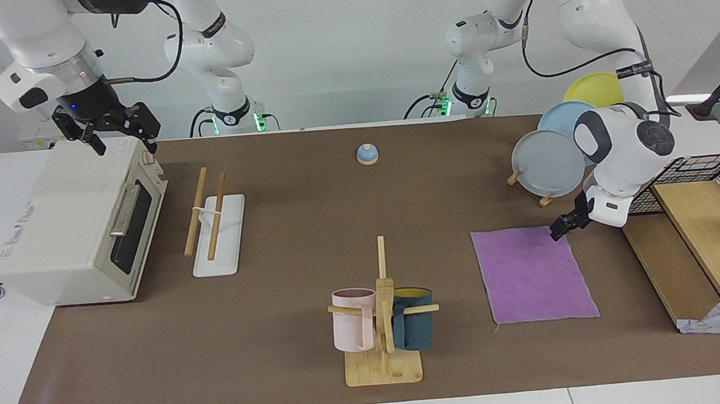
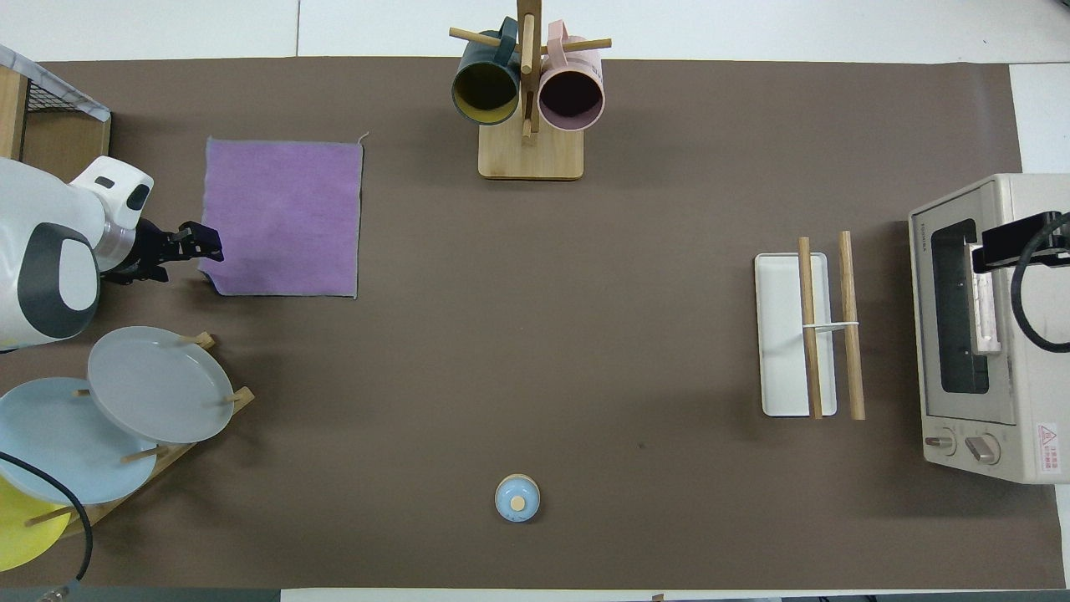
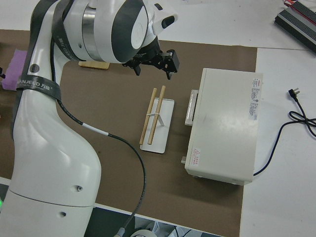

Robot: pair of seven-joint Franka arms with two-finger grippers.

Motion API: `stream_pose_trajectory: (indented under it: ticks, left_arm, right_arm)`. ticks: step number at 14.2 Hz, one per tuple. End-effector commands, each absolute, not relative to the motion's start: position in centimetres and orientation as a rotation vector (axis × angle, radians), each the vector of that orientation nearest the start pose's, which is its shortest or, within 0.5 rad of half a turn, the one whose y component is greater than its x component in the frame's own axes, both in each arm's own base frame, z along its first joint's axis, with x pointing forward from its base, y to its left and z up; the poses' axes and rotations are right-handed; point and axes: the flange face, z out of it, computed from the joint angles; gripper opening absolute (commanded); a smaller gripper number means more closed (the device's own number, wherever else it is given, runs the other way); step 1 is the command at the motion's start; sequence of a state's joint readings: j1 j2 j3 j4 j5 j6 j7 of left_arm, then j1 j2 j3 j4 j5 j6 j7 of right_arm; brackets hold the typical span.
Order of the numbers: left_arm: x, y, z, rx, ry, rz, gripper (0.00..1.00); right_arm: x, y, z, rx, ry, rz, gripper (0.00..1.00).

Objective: Fold towel and hang on rack
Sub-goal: 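Reach the left gripper to the purple towel's nearest edge and grasp it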

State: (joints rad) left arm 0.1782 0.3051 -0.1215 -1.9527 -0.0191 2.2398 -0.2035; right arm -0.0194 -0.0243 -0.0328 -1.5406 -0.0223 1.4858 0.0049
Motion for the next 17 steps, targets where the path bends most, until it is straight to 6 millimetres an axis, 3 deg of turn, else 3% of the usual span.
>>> stream_pose_trajectory:
  ticks: [1,6,11,13,14,17]
  left_arm:
    - [60.51,3.86,31.06,-3.152,-0.518,0.022,0.78]
    - [60.23,3.63,30.65,-3.15,-0.554,0.041,0.65]
    - [59.9,3.68,30.31,-3.148,-0.556,0.06,0.29]
    - [59.87,3.67,30.28,-3.147,-0.555,0.065,0.07]
    - [59.83,3.76,30.25,-3.146,-0.557,0.07,0.0]
    - [59.87,3.77,30.34,-3.146,-0.555,0.072,0.0]
  right_arm:
    - [53.33,-3.2,64.68,-3.143,0.08,0.041,1.0]
    - [53.34,-3.2,64.69,-3.143,0.082,0.039,1.0]
    - [53.34,-3.2,64.69,-3.143,0.08,0.039,1.0]
    - [53.34,-3.2,64.69,-3.143,0.08,0.039,1.0]
    - [53.33,-3.2,64.68,-3.143,0.08,0.041,1.0]
    - [53.32,-3.36,64.68,-3.143,0.082,0.041,1.0]
